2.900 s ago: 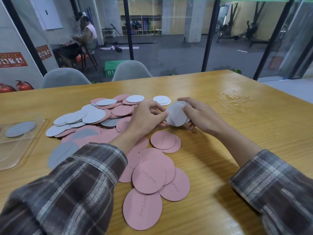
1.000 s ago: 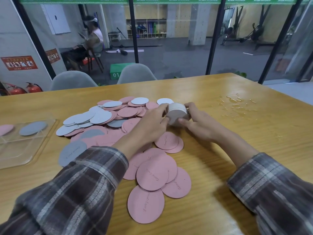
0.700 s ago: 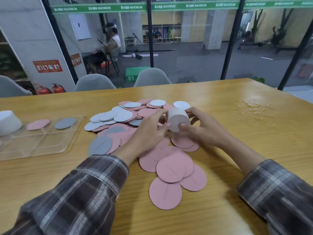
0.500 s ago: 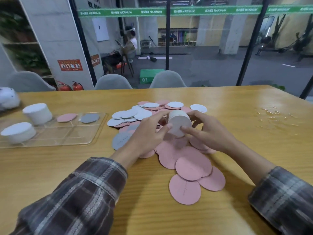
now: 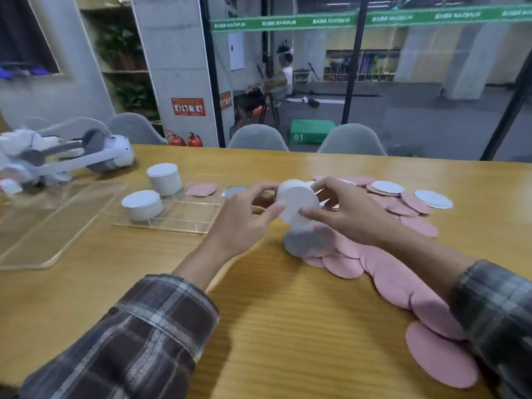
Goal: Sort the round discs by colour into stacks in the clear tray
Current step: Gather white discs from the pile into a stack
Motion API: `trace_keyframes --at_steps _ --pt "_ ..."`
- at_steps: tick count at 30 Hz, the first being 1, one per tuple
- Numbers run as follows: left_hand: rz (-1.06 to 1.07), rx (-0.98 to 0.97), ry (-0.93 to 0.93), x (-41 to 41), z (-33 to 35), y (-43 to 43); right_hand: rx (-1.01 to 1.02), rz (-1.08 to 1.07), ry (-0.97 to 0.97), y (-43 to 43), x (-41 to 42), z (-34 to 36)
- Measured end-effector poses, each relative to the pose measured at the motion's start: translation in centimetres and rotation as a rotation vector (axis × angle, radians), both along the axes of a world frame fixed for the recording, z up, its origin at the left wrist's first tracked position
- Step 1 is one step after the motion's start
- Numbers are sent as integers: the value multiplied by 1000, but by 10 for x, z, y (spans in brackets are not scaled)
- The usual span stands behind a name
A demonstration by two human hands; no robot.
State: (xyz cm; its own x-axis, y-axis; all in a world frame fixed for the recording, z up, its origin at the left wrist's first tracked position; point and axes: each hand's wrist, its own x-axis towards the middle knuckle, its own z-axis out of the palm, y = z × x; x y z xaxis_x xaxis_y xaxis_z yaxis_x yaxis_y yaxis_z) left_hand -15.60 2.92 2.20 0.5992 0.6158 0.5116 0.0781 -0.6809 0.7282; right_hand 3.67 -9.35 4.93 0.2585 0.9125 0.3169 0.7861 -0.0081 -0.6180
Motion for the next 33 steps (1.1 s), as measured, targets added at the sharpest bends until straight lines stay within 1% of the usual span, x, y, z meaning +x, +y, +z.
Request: trace_keyframes --at_steps 7,10,12,20,25,30,33 --pt "68 -107 -46 -47 5 39 -98 108 -17 62 -35 10" --pt "97 -139 -62 -65 6 56 -149 124 -74 87 -52 17" --pt "140 -147 -72 -77 7 68 -160 141 -79 105 -64 20" --pt "359 -172 -141 -130 3 111 -175 269 40 166 -115 16" --pt "554 -142 -156 -150 3 131 -168 279 172 206 -143 10" --pt "657 -142 -148 -170 2 149 -169 312 253 241 -164 5" --pt "675 -152 -140 -179 0 157 -191 327 235 255 -172 3"
